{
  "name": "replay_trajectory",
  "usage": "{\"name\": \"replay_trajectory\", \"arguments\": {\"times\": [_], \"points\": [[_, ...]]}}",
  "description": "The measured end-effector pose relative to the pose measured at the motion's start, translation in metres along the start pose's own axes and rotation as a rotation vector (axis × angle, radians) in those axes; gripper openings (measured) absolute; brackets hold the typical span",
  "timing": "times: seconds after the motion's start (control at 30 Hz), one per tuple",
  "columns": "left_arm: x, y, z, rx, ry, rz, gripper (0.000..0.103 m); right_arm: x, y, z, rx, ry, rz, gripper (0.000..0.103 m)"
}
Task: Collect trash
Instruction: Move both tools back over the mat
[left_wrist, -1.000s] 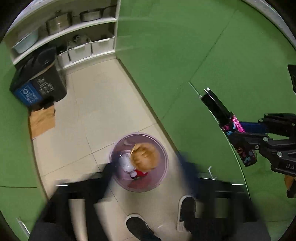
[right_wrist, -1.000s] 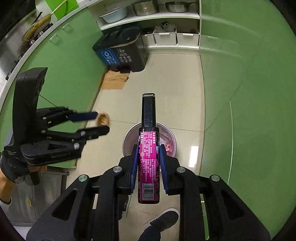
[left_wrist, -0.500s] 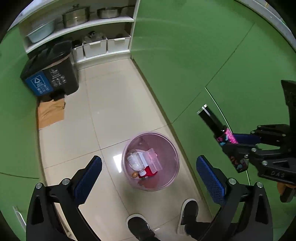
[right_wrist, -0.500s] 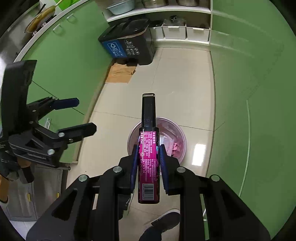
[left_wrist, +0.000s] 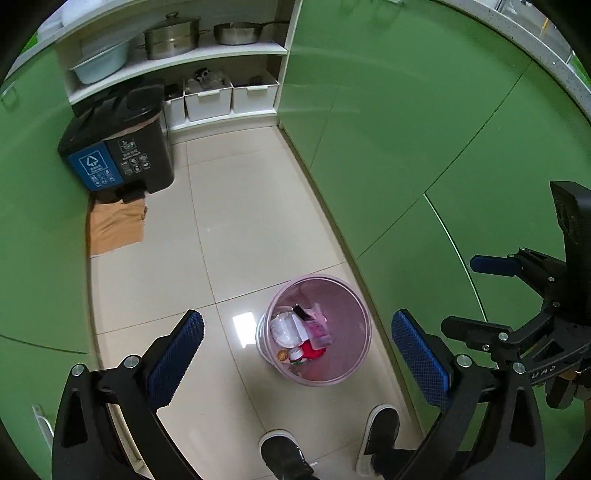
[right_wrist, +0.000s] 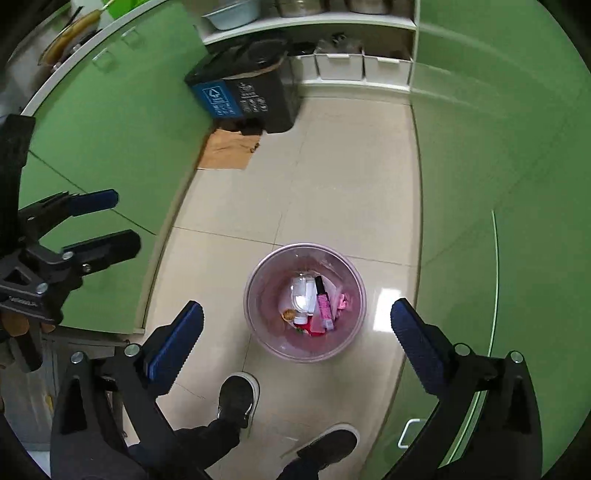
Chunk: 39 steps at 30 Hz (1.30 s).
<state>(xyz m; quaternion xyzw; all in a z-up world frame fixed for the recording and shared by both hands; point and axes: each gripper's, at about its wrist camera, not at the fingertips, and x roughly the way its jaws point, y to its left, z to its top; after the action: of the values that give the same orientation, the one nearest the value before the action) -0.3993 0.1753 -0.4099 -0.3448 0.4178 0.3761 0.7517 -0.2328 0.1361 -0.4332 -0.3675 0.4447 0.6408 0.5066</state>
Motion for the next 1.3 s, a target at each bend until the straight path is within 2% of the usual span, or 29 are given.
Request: {"name": "replay_trajectory", "arguments": {"times": [0.13, 0.3, 0.57, 0.73, 0.8, 0.97, 1.1, 1.3], "points": [[-0.01, -0.006, 0.003, 0.004, 0.005, -0.006, 0.097, -0.017, -0.001, 0.0, 0.023, 0.003, -0.011, 0.099], [-0.048, -0.024, 0.015, 0.018, 0.013, -0.021, 0.097, -0.069, 0.007, 0.006, 0.049, -0.01, -0.01, 0.099], [-0.162, -0.076, 0.058, 0.084, 0.013, -0.036, 0.098, -0.216, 0.015, 0.021, 0.136, -0.055, -0.015, 0.099], [-0.233, -0.122, 0.089, 0.16, 0.003, -0.063, 0.098, -0.311, 0.008, 0.015, 0.203, -0.105, -0.043, 0.1], [-0.253, -0.143, 0.1, 0.197, -0.005, -0.079, 0.098, -0.348, -0.002, 0.006, 0.242, -0.137, -0.062, 0.1], [-0.283, -0.208, 0.122, 0.315, -0.038, -0.123, 0.098, -0.412, -0.037, -0.022, 0.329, -0.213, -0.123, 0.1], [-0.286, -0.265, 0.131, 0.383, -0.049, -0.172, 0.098, -0.454, -0.076, -0.054, 0.398, -0.253, -0.177, 0.1], [-0.279, -0.355, 0.138, 0.494, -0.058, -0.235, 0.098, -0.495, -0.133, -0.1, 0.489, -0.294, -0.254, 0.1]]}}
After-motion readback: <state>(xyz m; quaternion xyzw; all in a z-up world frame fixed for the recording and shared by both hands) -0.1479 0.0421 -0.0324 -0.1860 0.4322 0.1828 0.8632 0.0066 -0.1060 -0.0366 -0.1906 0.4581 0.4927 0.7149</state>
